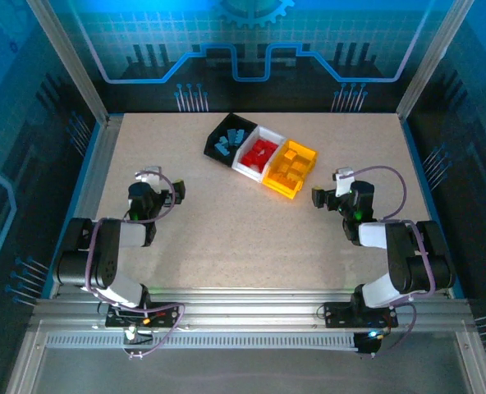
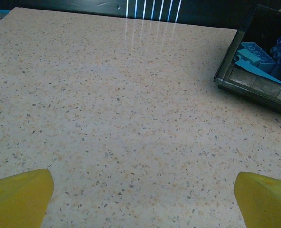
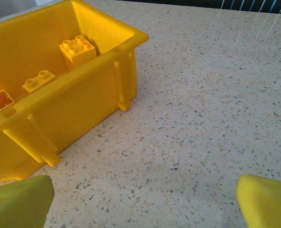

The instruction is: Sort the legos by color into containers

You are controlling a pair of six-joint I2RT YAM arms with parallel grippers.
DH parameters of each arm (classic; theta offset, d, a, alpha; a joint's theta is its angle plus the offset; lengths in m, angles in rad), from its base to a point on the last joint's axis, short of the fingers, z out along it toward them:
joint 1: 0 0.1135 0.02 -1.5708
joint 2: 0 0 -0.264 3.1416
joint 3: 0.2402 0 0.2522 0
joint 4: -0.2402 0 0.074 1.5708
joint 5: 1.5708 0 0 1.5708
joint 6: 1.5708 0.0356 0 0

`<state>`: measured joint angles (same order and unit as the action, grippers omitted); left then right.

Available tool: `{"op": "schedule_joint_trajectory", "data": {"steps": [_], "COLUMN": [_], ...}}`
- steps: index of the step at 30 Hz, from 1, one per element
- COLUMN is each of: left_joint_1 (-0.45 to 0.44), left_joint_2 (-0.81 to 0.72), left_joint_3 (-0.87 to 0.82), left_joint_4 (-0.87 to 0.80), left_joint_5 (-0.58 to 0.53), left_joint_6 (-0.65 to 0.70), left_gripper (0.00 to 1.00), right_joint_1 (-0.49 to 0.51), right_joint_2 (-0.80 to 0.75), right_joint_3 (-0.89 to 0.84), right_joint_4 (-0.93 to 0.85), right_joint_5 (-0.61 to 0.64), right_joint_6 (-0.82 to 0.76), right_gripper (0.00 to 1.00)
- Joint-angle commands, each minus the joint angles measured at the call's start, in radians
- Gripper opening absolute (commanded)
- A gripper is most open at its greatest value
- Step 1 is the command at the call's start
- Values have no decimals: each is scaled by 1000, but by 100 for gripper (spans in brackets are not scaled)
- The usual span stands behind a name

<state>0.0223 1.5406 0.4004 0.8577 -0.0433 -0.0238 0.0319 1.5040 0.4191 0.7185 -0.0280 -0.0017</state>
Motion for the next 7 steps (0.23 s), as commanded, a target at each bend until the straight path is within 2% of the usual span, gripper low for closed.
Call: {"op": "schedule_joint_trajectory", "data": {"steps": [1, 7], "left_joint_1": [-2, -2], "left_joint_2": [3, 3], "left_joint_3": [-12, -13], "left_joint_4": [42, 42], "left_joint_5": [27, 26], "left_joint_6": [16, 16], "left_gripper": [99, 99], "right_joint_1": [11, 12], "right_joint_2": [2, 2], "right_joint_3": [16, 16], "right_joint_4": [32, 32], "right_joint_5": [18, 17], "right_joint_6": [-14, -15], "right_gripper": [100, 100]}}
